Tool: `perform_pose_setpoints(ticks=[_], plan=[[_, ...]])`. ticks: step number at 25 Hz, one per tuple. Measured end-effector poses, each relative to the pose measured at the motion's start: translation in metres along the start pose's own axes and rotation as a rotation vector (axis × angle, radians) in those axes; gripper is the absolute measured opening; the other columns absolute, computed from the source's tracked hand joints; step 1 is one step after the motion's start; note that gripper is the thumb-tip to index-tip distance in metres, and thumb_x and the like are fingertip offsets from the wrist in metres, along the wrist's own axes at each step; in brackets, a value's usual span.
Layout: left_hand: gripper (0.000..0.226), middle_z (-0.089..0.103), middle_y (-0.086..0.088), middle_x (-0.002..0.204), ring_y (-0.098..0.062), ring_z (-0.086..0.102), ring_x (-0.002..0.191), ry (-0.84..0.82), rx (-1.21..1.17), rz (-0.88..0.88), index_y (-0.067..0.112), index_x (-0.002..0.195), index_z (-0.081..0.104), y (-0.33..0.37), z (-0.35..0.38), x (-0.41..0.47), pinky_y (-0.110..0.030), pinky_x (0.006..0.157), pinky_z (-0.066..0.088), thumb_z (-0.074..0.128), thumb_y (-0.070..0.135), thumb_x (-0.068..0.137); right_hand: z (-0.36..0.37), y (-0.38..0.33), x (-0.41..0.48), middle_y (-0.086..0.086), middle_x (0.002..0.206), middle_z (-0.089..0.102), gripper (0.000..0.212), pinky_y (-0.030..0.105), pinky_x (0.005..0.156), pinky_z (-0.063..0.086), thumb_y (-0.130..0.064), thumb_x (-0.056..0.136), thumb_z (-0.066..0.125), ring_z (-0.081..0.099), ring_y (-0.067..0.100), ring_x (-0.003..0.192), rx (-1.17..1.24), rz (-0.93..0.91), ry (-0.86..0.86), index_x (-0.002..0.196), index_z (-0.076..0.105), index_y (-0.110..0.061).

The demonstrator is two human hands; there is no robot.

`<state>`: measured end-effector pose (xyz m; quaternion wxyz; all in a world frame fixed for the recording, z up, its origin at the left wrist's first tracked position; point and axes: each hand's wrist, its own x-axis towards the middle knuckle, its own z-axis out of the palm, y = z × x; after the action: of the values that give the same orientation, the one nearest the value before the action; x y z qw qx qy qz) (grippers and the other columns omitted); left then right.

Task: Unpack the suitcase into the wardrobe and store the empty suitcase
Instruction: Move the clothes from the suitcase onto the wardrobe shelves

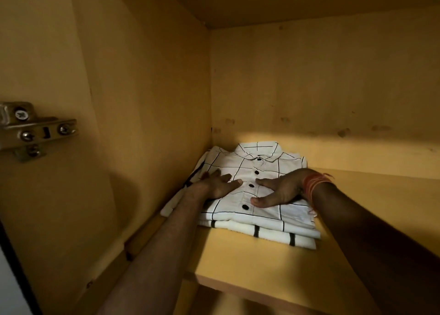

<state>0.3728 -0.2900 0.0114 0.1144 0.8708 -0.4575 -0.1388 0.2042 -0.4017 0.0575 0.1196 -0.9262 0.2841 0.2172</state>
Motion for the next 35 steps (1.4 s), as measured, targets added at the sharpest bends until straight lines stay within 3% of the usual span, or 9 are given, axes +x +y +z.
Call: perform_pose_setpoints(ticks=[4, 7, 11, 15, 20, 24, 27, 30, 35], plan=[[0.068, 0.01, 0.002, 0.16, -0.027, 0.005, 0.147, 0.147, 0.181, 0.002, 0.041, 0.145, 0.026, -0.004, 0.007, 0.002, -0.054, 0.116, 0.004, 0.016, 0.075, 0.087, -0.008, -0.022, 0.006, 0.004, 0.159, 0.017, 0.121, 0.037, 0.116, 0.015, -0.09, 0.061, 0.042, 0.015, 0.023, 0.146, 0.08, -0.013, 0.086, 0.153, 0.012, -0.017], [0.069, 0.016, -0.001, 0.159, -0.027, 0.01, 0.145, 0.197, 0.23, 0.012, 0.042, 0.144, 0.028, -0.006, 0.007, 0.003, -0.052, 0.116, 0.007, 0.013, 0.075, 0.085, 0.008, -0.032, 0.021, 0.008, 0.16, -0.007, 0.128, 0.048, 0.118, 0.008, -0.096, 0.046, 0.048, -0.005, 0.028, 0.147, 0.078, 0.003, 0.141, 0.147, -0.01, -0.044], [0.065, 0.02, -0.003, 0.157, -0.028, 0.014, 0.144, 0.203, 0.095, -0.001, 0.038, 0.144, 0.031, -0.006, 0.01, 0.001, -0.053, 0.115, 0.014, 0.017, 0.07, 0.089, 0.016, -0.025, 0.033, 0.007, 0.158, -0.02, 0.135, 0.055, 0.117, 0.006, -0.102, 0.025, 0.048, -0.008, 0.032, 0.147, 0.189, 0.012, 0.16, 0.14, -0.009, -0.059], [0.064, 0.064, -0.008, 0.106, -0.03, 0.06, 0.103, 0.467, 0.176, 0.055, 0.02, 0.106, 0.063, -0.015, 0.018, -0.008, -0.039, 0.088, 0.049, 0.017, 0.06, 0.086, 0.021, -0.026, 0.039, 0.007, 0.157, -0.022, 0.136, 0.055, 0.117, 0.005, -0.102, 0.023, 0.05, -0.004, 0.033, 0.147, 0.223, 0.009, 0.17, 0.139, -0.007, -0.06], [0.055, 0.062, -0.014, 0.114, -0.034, 0.059, 0.106, 0.49, 0.101, -0.006, 0.016, 0.102, 0.062, -0.02, 0.025, -0.049, -0.038, 0.088, 0.048, 0.022, 0.052, 0.088, 0.016, -0.043, 0.028, 0.001, 0.16, 0.014, 0.141, 0.053, 0.116, 0.018, -0.099, 0.031, 0.05, 0.013, 0.029, 0.146, 0.056, 0.002, 0.226, 0.151, 0.006, -0.036], [0.05, 0.053, -0.012, 0.126, -0.03, 0.052, 0.117, 0.381, 0.06, -0.147, 0.016, 0.117, 0.057, -0.021, 0.029, -0.104, -0.04, 0.095, 0.043, 0.027, 0.051, 0.098, 0.019, -0.079, -0.003, 0.007, 0.144, 0.044, 0.093, 0.057, 0.107, 0.034, -0.067, 0.059, 0.073, 0.04, 0.033, 0.132, 0.014, -0.082, 0.415, 0.137, 0.045, -0.024], [0.051, 0.053, -0.006, 0.126, -0.026, 0.054, 0.111, 0.435, 0.097, -0.244, 0.022, 0.123, 0.052, -0.013, 0.042, -0.144, -0.043, 0.09, 0.046, 0.024, 0.057, 0.097, 0.053, -0.109, -0.043, 0.011, 0.138, 0.044, 0.041, 0.069, 0.106, 0.021, -0.025, 0.087, 0.062, 0.04, 0.038, 0.129, 0.056, -0.113, 0.628, 0.127, 0.053, -0.025], [0.044, 0.055, -0.006, 0.122, -0.023, 0.055, 0.104, 0.651, -0.006, -0.224, 0.02, 0.122, 0.051, -0.011, 0.066, -0.193, -0.042, 0.086, 0.05, 0.032, 0.05, 0.098, 0.097, -0.133, -0.077, 0.012, 0.142, 0.036, 0.041, 0.071, 0.106, 0.018, -0.033, 0.086, 0.062, 0.034, 0.035, 0.133, -0.069, -0.26, 0.952, 0.126, 0.053, -0.027], [0.043, 0.062, -0.005, 0.101, -0.021, 0.055, 0.086, 1.054, 0.165, -0.412, 0.014, 0.12, 0.056, -0.038, 0.149, -0.283, -0.031, 0.071, 0.046, 0.035, 0.041, 0.093, 0.163, -0.164, -0.096, 0.014, 0.141, 0.038, 0.033, 0.066, 0.106, 0.016, -0.037, 0.083, 0.063, 0.03, 0.035, 0.132, -0.004, -0.603, 1.09, 0.115, 0.06, -0.027]])
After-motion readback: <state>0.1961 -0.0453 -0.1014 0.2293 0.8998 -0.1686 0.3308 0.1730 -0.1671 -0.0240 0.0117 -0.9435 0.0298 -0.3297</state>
